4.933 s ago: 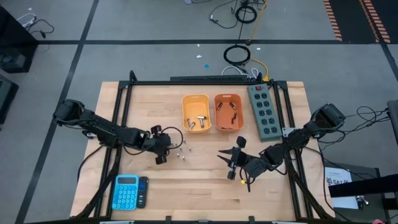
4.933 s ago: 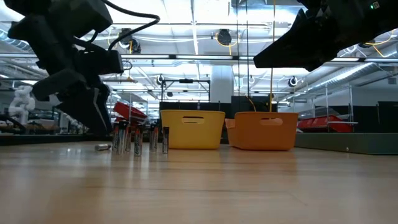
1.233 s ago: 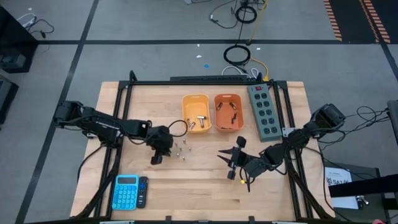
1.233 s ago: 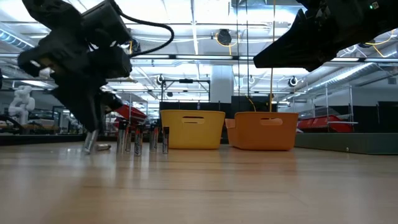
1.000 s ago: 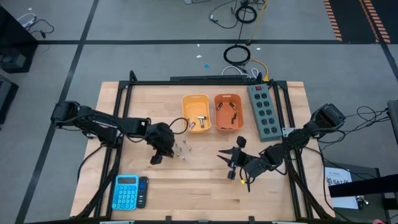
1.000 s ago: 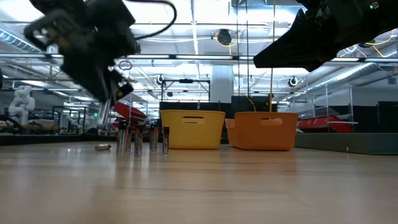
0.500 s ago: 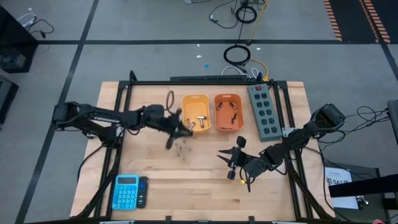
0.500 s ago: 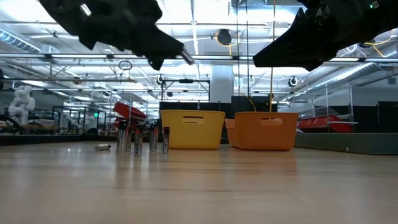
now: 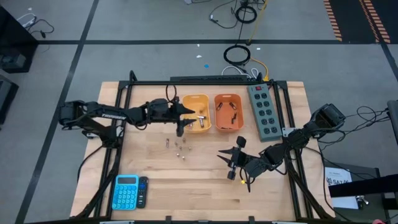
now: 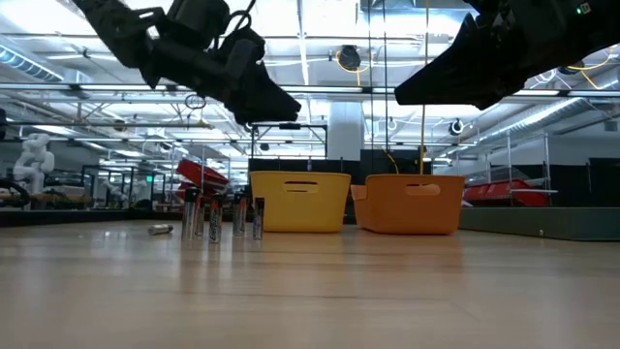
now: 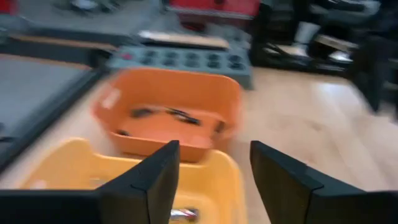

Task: Sort batteries
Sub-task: Put the silver battery into the yellow bin

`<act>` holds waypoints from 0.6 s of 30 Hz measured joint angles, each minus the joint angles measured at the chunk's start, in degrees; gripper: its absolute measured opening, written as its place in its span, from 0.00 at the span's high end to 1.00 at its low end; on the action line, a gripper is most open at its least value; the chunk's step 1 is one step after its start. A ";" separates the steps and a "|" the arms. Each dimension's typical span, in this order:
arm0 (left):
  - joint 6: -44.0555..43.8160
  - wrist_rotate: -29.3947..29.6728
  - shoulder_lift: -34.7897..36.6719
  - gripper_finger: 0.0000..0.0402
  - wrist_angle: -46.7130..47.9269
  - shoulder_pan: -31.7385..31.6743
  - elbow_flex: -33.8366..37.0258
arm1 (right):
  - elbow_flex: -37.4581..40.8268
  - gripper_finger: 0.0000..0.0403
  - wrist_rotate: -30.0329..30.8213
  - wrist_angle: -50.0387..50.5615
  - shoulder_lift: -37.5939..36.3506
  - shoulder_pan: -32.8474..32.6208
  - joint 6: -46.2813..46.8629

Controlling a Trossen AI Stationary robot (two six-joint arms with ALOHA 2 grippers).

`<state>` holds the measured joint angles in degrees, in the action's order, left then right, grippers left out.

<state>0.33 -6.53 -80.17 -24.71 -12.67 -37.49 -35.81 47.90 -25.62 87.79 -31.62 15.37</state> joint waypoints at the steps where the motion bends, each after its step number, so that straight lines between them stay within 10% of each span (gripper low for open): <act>1: -0.26 -2.21 0.63 0.48 2.80 0.34 -0.87 | 0.00 0.80 0.00 0.19 0.00 0.00 0.24; 9: 1.70 -0.67 3.33 0.51 35.84 12.37 -9.62 | 0.00 0.80 0.00 1.04 0.00 -0.38 0.92; 18: -2.31 10.51 3.36 0.57 47.04 26.03 -9.89 | 0.00 0.80 0.00 1.13 0.00 -0.37 1.91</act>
<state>-1.98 3.98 -76.82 22.33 13.37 -47.37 -35.81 47.90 -24.49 87.79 -31.99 17.28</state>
